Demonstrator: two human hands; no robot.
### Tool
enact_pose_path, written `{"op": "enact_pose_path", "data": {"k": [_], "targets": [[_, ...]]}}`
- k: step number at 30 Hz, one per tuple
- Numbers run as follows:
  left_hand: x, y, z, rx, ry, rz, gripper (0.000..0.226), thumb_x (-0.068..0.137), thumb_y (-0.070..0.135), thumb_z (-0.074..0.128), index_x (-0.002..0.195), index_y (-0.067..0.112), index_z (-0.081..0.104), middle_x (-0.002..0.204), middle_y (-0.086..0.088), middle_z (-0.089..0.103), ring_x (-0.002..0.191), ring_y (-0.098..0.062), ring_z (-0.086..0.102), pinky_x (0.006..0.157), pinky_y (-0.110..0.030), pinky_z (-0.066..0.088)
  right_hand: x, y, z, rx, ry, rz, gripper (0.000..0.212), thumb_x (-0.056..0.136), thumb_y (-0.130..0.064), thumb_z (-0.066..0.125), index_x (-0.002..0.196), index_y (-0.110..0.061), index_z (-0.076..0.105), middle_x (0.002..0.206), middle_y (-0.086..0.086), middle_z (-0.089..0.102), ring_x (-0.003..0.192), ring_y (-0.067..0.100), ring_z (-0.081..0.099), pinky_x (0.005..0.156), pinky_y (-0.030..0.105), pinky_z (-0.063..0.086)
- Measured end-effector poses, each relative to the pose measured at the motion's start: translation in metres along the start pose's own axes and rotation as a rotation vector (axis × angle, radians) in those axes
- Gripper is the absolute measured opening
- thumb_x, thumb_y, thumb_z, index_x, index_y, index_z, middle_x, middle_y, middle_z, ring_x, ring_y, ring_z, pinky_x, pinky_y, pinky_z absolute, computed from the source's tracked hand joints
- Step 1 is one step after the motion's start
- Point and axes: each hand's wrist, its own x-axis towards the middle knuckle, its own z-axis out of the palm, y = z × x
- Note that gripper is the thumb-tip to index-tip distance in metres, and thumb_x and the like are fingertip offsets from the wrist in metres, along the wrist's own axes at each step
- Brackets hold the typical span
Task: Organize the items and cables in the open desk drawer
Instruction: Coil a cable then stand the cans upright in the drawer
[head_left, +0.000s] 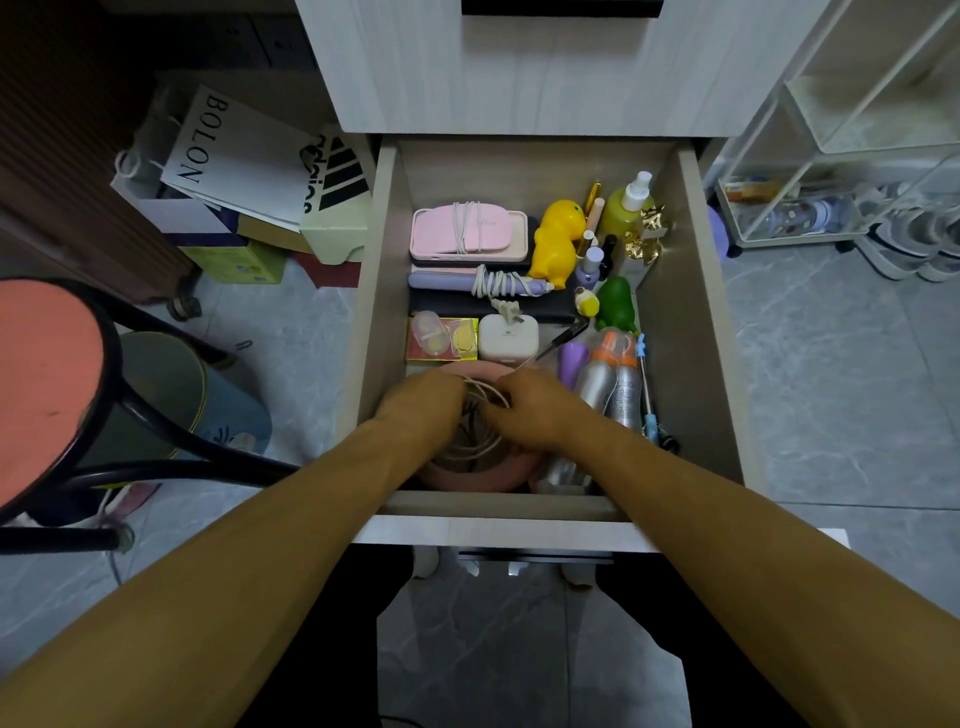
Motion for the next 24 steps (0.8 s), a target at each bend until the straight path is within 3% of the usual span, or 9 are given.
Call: {"op": "enact_pose_path", "data": {"k": [2, 4, 8, 12, 18, 20, 24], "targets": [[0.0, -0.001, -0.002, -0.053, 0.036, -0.005, 0.022, 0.092, 0.004, 0.052, 0.108, 0.009, 0.068, 0.11, -0.013, 0.066, 0.096, -0.03, 0.064, 0.084, -0.038, 0.053, 0.0, -0.001, 0.0, 0.008, -0.036, -0.037, 0.036, 0.087, -0.01, 0.059, 0.123, -0.016, 0.064, 0.108, 0.002, 0.067, 0.096, 0.01, 0.055, 0.082, 0.019, 0.036], [-0.002, 0.001, -0.005, -0.1, 0.049, 0.007, 0.021, 0.09, 0.001, 0.054, 0.104, 0.008, 0.067, 0.108, -0.013, 0.066, 0.094, -0.031, 0.062, 0.077, -0.034, 0.049, 0.003, 0.001, 0.0, 0.019, -0.043, -0.01, 0.036, 0.087, -0.008, 0.059, 0.122, -0.012, 0.064, 0.118, 0.011, 0.066, 0.108, 0.023, 0.058, 0.083, 0.021, 0.036], [-0.008, 0.005, -0.01, -0.161, 0.018, 0.019, 0.018, 0.086, 0.0, 0.058, 0.1, 0.008, 0.067, 0.105, -0.013, 0.064, 0.095, -0.03, 0.061, 0.071, -0.029, 0.042, 0.013, 0.005, 0.005, -0.047, -0.063, 0.086, 0.026, 0.089, -0.012, 0.059, 0.113, -0.007, 0.067, 0.112, 0.016, 0.067, 0.105, 0.029, 0.06, 0.08, 0.024, 0.04], [-0.015, 0.001, -0.015, -0.348, 0.178, -0.037, 0.013, 0.081, 0.001, 0.061, 0.087, 0.009, 0.069, 0.091, -0.01, 0.068, 0.087, -0.026, 0.063, 0.076, -0.032, 0.051, 0.023, 0.014, 0.014, -0.221, -0.063, 0.159, 0.043, 0.084, -0.015, 0.055, 0.127, -0.016, 0.059, 0.119, 0.012, 0.065, 0.108, 0.029, 0.06, 0.092, 0.037, 0.051], [-0.036, 0.002, -0.021, -0.349, 0.217, -0.101, 0.003, 0.086, 0.009, 0.062, 0.084, 0.009, 0.064, 0.084, -0.007, 0.064, 0.079, -0.025, 0.062, 0.076, -0.035, 0.054, 0.027, 0.016, 0.016, -0.318, -0.097, 0.205, 0.04, 0.087, -0.02, 0.052, 0.126, -0.018, 0.059, 0.124, 0.01, 0.062, 0.11, 0.028, 0.06, 0.095, 0.04, 0.05], [-0.04, 0.003, -0.023, -0.345, 0.235, -0.138, 0.019, 0.087, 0.008, 0.061, 0.07, 0.015, 0.054, 0.071, -0.003, 0.056, 0.069, -0.021, 0.058, 0.067, -0.031, 0.048, 0.031, 0.022, 0.02, -0.314, -0.112, 0.211, 0.042, 0.085, -0.019, 0.05, 0.126, -0.018, 0.059, 0.124, 0.01, 0.062, 0.109, 0.029, 0.059, 0.094, 0.041, 0.051], [-0.044, 0.002, -0.032, -0.676, 0.277, -0.242, 0.009, 0.087, 0.005, 0.059, 0.081, 0.006, 0.065, 0.073, -0.012, 0.068, 0.07, -0.026, 0.067, 0.068, -0.036, 0.058, 0.017, 0.01, 0.011, -0.354, -0.127, 0.248, 0.033, 0.091, -0.016, 0.047, 0.121, -0.009, 0.057, 0.122, 0.014, 0.059, 0.114, 0.031, 0.054, 0.09, 0.036, 0.049]]}}
